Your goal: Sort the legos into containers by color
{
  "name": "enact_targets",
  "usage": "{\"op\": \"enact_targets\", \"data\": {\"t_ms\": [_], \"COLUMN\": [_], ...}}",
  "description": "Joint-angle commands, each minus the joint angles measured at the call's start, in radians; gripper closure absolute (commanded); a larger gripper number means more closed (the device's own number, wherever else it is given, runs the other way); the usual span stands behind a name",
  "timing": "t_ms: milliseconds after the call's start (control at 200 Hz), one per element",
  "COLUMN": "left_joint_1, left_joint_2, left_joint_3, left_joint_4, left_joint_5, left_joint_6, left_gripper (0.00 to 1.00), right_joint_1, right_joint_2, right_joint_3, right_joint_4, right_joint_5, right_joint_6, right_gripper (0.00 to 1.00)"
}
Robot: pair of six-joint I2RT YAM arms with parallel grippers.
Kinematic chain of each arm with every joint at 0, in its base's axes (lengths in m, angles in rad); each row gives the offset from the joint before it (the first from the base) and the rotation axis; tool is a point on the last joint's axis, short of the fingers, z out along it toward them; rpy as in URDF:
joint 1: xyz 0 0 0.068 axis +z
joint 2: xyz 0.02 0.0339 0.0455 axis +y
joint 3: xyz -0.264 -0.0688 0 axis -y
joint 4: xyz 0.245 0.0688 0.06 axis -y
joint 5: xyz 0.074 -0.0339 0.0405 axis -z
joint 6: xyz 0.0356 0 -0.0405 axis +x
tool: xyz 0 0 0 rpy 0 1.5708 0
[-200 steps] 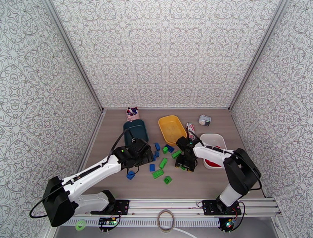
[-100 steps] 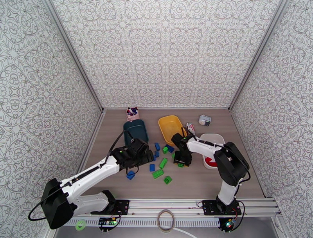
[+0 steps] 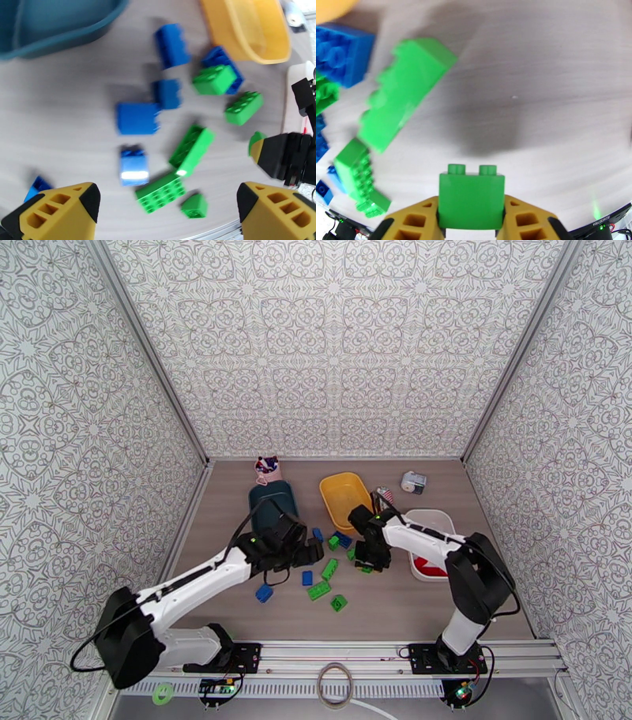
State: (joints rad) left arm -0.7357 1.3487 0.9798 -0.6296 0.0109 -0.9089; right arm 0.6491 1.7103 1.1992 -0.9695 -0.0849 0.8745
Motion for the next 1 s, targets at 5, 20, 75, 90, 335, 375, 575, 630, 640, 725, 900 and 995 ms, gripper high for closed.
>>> {"op": "enact_targets", "data": {"t_ms": [5,20,75,90,335,375,575,630,640,725,900,995], "left_joint_1": [0.029,0.033,0.048,0.052,0.162,0.174,0.226,0.238,0.240,0.249,0.251,0.250], "left_joint_2": [0.065,0.076,0.110,0.118,0.241,0.259,0.296,0.294,0.293,0.282,0.246,0.217], "left_joint_3": [0.093,0.104,0.147,0.158,0.284,0.304,0.348,0.341,0.340,0.330,0.304,0.278], "left_joint_4": [0.101,0.108,0.124,0.128,0.241,0.240,0.193,0.188,0.187,0.176,0.137,0.117], "left_joint_5": [0.086,0.093,0.114,0.118,0.245,0.265,0.210,0.198,0.198,0.193,0.181,0.171], "left_joint_6": [0.065,0.067,0.073,0.074,0.036,0.034,-0.008,-0.021,-0.022,-0.022,0.012,0.029], "left_gripper": [0.03,0.04,0.04,0.04,0.04,0.05,0.06,0.07,0.07,0.07,0.07,0.06], "right_joint_1": [-0.024,-0.029,-0.049,-0.055,-0.130,-0.140,-0.176,-0.185,-0.186,-0.194,-0.200,-0.201], "right_joint_2": [-0.051,-0.052,-0.053,-0.052,0.069,0.099,0.292,0.345,0.354,0.425,0.521,0.526], "right_joint_3": [0.068,0.073,0.100,0.110,0.328,0.372,0.642,0.719,0.733,0.848,1.021,1.051], "right_joint_4": [-0.025,-0.025,-0.020,-0.019,-0.014,-0.015,-0.062,-0.085,-0.090,-0.135,-0.223,-0.237], "right_joint_5": [0.009,0.005,-0.017,-0.022,-0.116,-0.130,-0.171,-0.178,-0.179,-0.182,-0.167,-0.160], "right_joint_6": [-0.015,-0.018,-0.029,-0.033,-0.078,-0.080,-0.085,-0.088,-0.088,-0.100,-0.125,-0.139], "right_gripper": [0.77,0.77,0.78,0.78,0.78,0.77,0.71,0.71,0.71,0.69,0.48,0.45]}}
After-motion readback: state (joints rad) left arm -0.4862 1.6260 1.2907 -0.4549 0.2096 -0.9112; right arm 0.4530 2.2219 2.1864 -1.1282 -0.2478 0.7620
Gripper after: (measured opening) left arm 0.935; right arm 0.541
